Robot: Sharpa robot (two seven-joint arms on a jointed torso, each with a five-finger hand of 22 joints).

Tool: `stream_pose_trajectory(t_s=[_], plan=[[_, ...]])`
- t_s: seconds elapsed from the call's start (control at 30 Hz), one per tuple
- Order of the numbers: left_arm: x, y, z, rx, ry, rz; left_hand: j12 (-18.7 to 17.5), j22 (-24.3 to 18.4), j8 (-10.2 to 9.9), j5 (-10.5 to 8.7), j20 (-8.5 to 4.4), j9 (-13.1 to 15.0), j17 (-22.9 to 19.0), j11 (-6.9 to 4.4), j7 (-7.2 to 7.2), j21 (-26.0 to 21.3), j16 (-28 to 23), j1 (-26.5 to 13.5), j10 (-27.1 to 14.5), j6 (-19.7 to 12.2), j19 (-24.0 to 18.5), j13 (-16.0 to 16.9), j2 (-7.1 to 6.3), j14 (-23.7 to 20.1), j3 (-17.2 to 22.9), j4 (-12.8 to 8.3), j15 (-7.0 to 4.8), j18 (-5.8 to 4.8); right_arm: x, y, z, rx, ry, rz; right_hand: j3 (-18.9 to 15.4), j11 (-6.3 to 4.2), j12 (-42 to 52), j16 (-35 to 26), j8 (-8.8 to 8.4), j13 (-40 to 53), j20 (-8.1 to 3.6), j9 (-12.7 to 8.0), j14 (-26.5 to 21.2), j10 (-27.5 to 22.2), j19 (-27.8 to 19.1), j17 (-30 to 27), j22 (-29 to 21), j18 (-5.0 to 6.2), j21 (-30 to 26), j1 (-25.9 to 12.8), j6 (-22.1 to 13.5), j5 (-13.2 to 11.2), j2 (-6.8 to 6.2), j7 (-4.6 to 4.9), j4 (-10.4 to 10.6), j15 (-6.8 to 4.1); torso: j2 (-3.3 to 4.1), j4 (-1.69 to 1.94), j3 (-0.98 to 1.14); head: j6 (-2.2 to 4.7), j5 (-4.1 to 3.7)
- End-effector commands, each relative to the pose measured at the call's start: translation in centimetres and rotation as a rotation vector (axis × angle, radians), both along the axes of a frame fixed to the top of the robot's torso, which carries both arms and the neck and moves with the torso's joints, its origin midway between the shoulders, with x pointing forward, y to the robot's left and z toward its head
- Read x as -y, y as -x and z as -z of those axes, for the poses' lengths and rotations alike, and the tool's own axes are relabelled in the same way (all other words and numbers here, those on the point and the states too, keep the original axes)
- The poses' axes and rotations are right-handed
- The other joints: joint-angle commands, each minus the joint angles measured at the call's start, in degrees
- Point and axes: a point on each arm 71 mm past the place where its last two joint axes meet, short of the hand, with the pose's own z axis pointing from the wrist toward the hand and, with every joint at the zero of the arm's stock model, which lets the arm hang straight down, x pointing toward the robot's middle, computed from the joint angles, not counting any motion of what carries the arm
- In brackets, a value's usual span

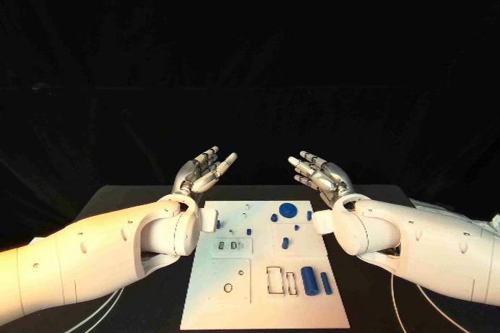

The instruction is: Assemble the parts on the task board

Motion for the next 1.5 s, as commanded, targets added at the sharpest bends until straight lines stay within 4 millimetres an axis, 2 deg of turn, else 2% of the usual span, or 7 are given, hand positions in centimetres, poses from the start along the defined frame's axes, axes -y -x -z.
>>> stream_pose_trajectory(t_s=[0.03, 0.27, 0.37, 0.53, 1.0, 1.2, 1.5], plan=[[0.5, 0.0, -0.1, 0.006, 0.014, 0.052, 0.36, 0.3, 0.64, 0.43, 1.07, 0.26, 0.38, 0.85, 6.6, 0.58, 0.76, 3.54, 2.39, 2.52, 1.05, 0.26, 0.3, 2.76, 0.57, 0.87, 0.58, 1.63, -1.4, 0.1, 0.1, -0.039, 0.008, -0.227, 1.02, 0.85, 1.6, 2.0, 1.53, 0.95, 0.53, 0.94, 14.16, 13.33, 12.26, 1.03, 1.56, 2.96, 3.13, 7.44, 10.66, 0.0, 0.91, 7.1, -3.58, 0.65, -0.03, 0.0, 0.0, -0.01, 0.0], [0.5, 0.0, -0.1, 0.006, 0.014, 0.052, 2.52, 3.56, 2.75, 0.03, 0.98, 1.34, 2.82, 2.71, 8.3, 6.98, 5.79, 7.52, 18.5, 15.18, 21.25, 1.39, 2.74, 24.65, 1.8, -0.12, 1.65, 0.83, -1.9, -0.2, 0.0, -0.06, 0.03, -0.327, 3.55, -1.7, 4.1, 5.8, 4.26, 1.56, -0.31, 2.27, 38.05, 34.79, 30.33, 1.89, 3.1, 6.74, 9.02, 12.54, 32.75, 0.79, -0.23, 4.75, -9.01, -2.56, -0.03, 0.0, 0.0, -0.01, 0.0], [0.5, 0.0, -0.1, 0.006, 0.014, 0.052, 4.28, 4.8, 4.16, -0.12, 0.82, 1.95, 3.23, 1.55, 7.66, 10.17, 7.41, 8.57, 29.51, 22.72, 30.18, 2.13, 3.58, 30.04, 1.64, -1.06, 0.12, 2.19, -1.9, -0.2, 0.0, -0.061, 0.032, -0.334, 4.99, -2.4, 3.49, 5.58, 3.94, 1.42, -1.2, 2.09, 40.99, 37.26, 32.96, 1.74, 2.83, 6.7, 9.59, 12.64, 35.99, 0.73, -0.6, 4.3, -10.49, -3.42, -0.03, 0.0, 0.0, -0.01, 0.0], [-1.8, 0.7, -0.9, 0.027, 0.055, 0.089, 6.2, 5.55, 6.33, -0.28, -0.16, 2.6, 3.98, -0.63, 5.87, 13.24, 9.65, 9.74, 40.27, 34.49, 38.13, 2.43, 4.7, 38.42, 0.87, -3.3, -2.5, 3.86, 1.3, -2.0, -2.9, 0.292, 0.468, -0.209, 7.6, -3.16, 2.24, 5.31, 2.97, 1.41, -2.75, 1.97, 45.63, 40.17, 36.91, 1.81, 2.43, 6.7, 10.45, 11.7, 38.51, 0.29, -1.21, 3.67, -12.56, -4.84, 2.18, 0.59, 0.01, -0.01, -1.41], [-1.5, 3.0, -2.8, 0.042, 0.084, 0.214, 5.06, 5.35, 6.59, -0.19, -2.91, 2.11, 7.16, -3.0, 3.8, 14.98, 10.17, 11.59, 47.51, 40.07, 45.98, 2.33, 6.44, 47.13, 1.18, -6.67, -5.28, 3.87, 1.7, -2.6, -5.0, 0.447, 0.934, -0.314, 12.01, -5.76, 1.65, 6.83, 2.52, 1.57, -6.94, 2.24, 56.84, 47.51, 46.17, 3.32, 3.47, 6.66, 14.84, 9.92, 43.89, -0.22, -4.18, 1.87, -13.49, -8.48, 5.97, 2.16, -0.59, 0.58, -3.38], [-1.2, 4.0, -3.4, 0.023, 0.126, 0.244, 4.78, 5.31, 6.42, -0.24, -3.04, 2.07, 7.46, -3.04, 3.81, 15.02, 10.13, 11.46, 47.72, 40.17, 46.36, 2.3, 6.45, 47.59, 1.13, -6.73, -5.39, 3.86, 1.5, -2.7, -5.1, 0.478, 1.199, -0.376, 11.5, -7.43, 1.53, 11.43, 2.4, 1.57, -10.73, 2.25, 66.55, 49.06, 55.55, 6.5, 6.85, 6.58, 22.08, 9.93, 45.22, -1.75, -5.74, 0.52, -13.2, -11.47, 7.54, 3.15, -0.78, 0.79, -4.5], [-0.6, 5.3, -4.4, 0.015, 0.165, 0.285, 4.46, 5.2, 6.21, -0.27, -3.04, 2.02, 7.58, -2.94, 3.93, 14.89, 9.83, 11.31, 47.66, 40.09, 46.36, 2.26, 6.46, 47.44, 1.05, -6.75, -5.31, 3.8, 1.2, -2.9, -5.0, 0.481, 1.398, -0.41, 12.03, -8.22, 1.45, 20.2, 2.12, 1.53, -12.3, 2.12, 69.06, 48.02, 58.37, 12.97, 10.36, 6.38, 28.35, 8.96, 45.56, -2.49, -7.06, -0.44, -12.22, -12.29, 9.77, 4.11, -0.95, 1.29, -5.4]])
